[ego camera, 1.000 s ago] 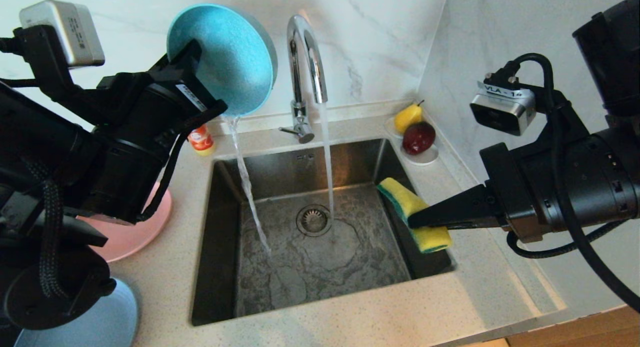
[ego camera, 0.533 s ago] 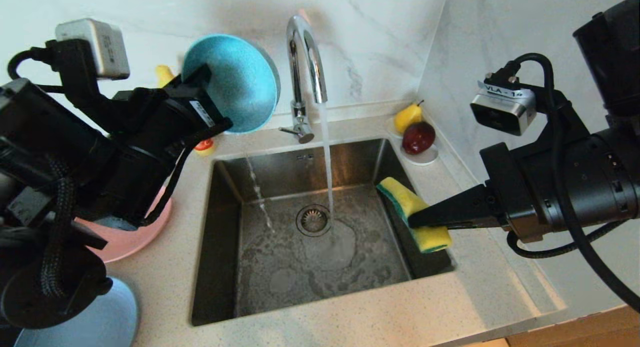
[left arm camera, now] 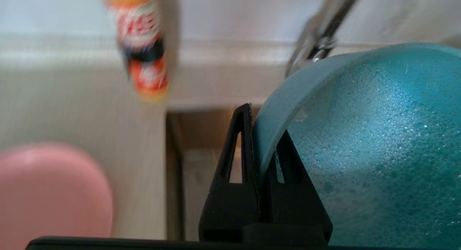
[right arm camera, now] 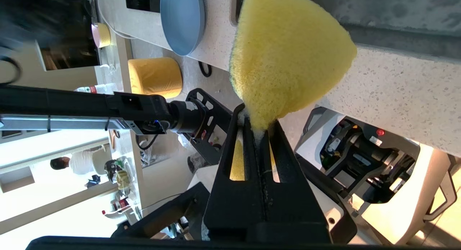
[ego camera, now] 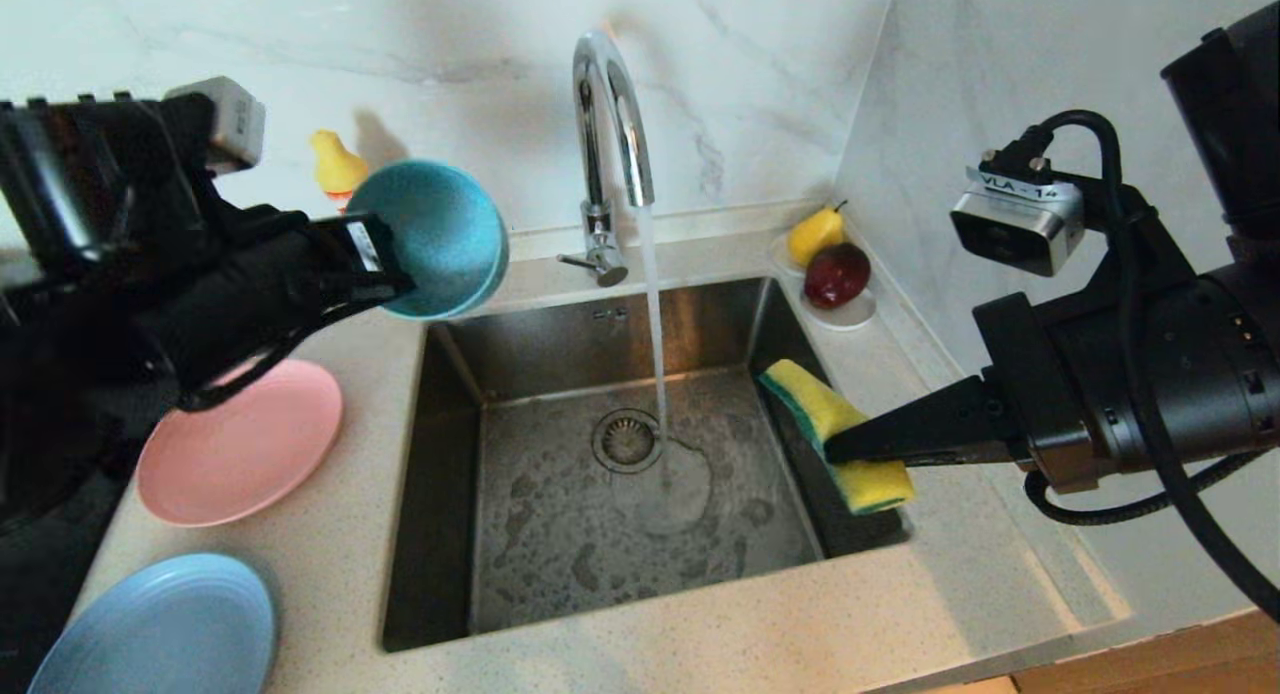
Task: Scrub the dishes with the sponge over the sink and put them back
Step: Rinse the bowl, then place the bowl on the table
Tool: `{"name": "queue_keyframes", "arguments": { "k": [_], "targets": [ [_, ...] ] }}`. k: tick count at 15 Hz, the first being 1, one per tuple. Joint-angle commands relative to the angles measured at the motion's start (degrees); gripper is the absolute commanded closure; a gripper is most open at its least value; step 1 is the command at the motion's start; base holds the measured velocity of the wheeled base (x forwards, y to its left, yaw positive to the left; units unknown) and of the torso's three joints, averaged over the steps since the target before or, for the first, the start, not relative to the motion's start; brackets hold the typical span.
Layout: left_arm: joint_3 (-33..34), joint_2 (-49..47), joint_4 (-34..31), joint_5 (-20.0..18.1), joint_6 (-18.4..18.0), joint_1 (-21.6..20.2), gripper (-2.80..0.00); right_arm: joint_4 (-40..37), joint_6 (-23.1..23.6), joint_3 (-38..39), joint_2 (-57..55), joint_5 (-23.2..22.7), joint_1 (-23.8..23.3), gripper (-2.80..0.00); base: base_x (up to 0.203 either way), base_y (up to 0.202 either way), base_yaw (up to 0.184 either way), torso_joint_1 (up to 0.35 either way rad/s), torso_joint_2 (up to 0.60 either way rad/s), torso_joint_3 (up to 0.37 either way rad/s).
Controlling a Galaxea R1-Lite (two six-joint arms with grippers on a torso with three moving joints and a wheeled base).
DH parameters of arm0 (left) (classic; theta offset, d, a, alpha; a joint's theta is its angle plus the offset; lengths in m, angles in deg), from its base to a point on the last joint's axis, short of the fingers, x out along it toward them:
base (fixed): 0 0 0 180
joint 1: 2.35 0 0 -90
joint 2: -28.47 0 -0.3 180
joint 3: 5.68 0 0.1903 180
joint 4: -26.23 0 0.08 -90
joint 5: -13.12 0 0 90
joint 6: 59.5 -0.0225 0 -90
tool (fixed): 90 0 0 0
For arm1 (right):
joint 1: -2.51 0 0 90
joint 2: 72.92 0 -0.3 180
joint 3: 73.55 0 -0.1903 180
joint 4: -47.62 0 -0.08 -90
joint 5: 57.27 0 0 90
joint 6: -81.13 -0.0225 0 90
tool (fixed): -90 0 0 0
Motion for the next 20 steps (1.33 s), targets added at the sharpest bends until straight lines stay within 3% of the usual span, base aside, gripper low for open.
{"name": "queue_keyframes", "arguments": {
  "k": [1, 2, 4, 10, 16, 20],
  "targets": [
    [-13.76, 2.88, -37.69, -3.94, 8.77, -9.17, 0.00, -0.24, -0.01, 0.15, 0.14, -0.14, -0.14, 0.00, 0.000, 0.000, 0.000, 0.000, 0.00, 0.000],
    [-16.63, 3.23, -42.75, -5.77, 11.42, -14.11, 0.00, -0.24, 0.09, 0.06, 0.14, -0.14, -0.35, 0.00, 0.000, 0.000, 0.000, 0.000, 0.00, 0.000],
    [-18.64, 3.64, -46.72, -8.02, 15.85, -23.08, 0.00, -0.24, 0.16, 0.06, -0.03, -0.05, -0.67, 0.00, 0.000, 0.000, 0.000, 0.000, 0.00, 0.000],
    [-19.71, 0.05, -48.24, -12.88, 25.59, -45.45, 0.00, -0.24, 0.16, 0.68, -0.26, -0.14, -0.67, 0.00, 0.000, 0.000, 0.000, 0.000, 0.00, 0.000],
    [-19.31, -9.49, -46.38, -13.98, 28.99, -59.77, 0.00, 0.10, 0.42, 2.51, 0.14, -0.14, -0.67, 0.00, 0.000, 0.000, 0.000, 0.000, 0.00, 0.000],
    [-19.48, -15.13, -42.54, -14.22, 29.30, -64.61, 0.00, 0.11, 0.43, 2.99, 0.58, -0.14, -0.67, 0.00, 0.000, 0.000, 0.000, 0.000, 0.00, 0.000]
  ]
}}
